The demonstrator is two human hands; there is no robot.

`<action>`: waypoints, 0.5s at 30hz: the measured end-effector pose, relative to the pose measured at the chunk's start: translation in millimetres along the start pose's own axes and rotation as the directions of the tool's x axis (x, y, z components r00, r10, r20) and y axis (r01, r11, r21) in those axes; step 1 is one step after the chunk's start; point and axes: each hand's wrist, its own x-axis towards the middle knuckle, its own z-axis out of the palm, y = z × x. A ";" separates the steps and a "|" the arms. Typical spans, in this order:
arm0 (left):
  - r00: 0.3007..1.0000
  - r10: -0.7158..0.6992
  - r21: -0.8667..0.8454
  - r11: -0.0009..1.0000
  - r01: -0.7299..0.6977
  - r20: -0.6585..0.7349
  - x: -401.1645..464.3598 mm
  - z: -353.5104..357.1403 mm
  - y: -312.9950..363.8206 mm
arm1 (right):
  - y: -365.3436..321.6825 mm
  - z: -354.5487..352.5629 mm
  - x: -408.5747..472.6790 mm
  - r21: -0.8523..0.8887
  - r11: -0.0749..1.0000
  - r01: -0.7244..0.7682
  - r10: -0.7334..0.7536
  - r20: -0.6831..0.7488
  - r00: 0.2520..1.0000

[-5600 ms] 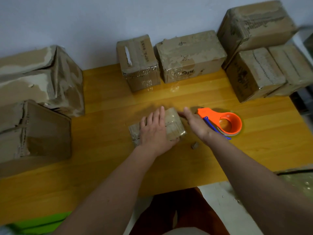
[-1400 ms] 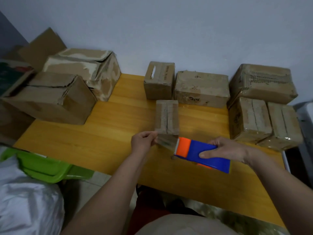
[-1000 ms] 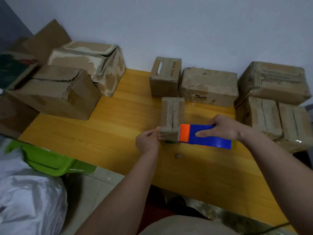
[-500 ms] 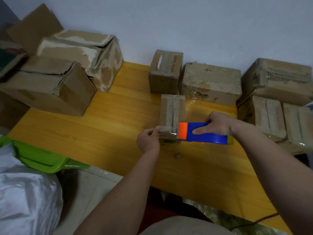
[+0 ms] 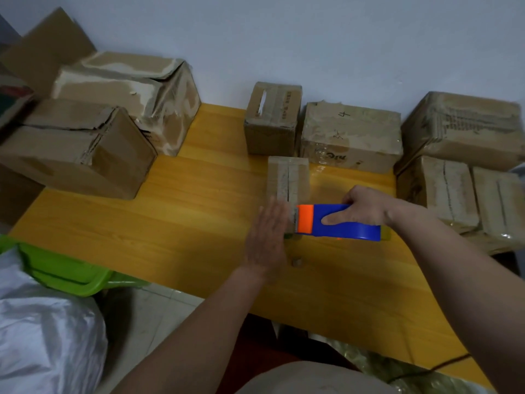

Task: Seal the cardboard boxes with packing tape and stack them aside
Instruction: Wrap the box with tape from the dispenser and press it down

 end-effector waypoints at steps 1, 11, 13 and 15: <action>0.985 0.064 0.074 0.994 -0.077 0.157 1.4 -3.4 1.0 | 0.3 0.1 0.8 0.004 1.000 -0.002 0.002 0.005 1.000; 0.904 -0.108 0.383 0.922 -0.065 0.414 4.4 -7.4 6.2 | 31.3 -10.2 -6.9 0.072 0.997 -0.016 0.011 0.070 0.997; 0.904 -0.108 0.383 0.921 -0.064 0.413 4.7 -7.3 7.3 | 47.0 -18.1 -13.1 0.055 0.998 -0.033 0.029 0.070 0.997; 0.902 -0.111 0.364 0.930 -0.054 0.417 4.9 -9.0 9.6 | 57.3 -22.9 -18.2 0.040 0.997 -0.058 0.057 0.046 0.997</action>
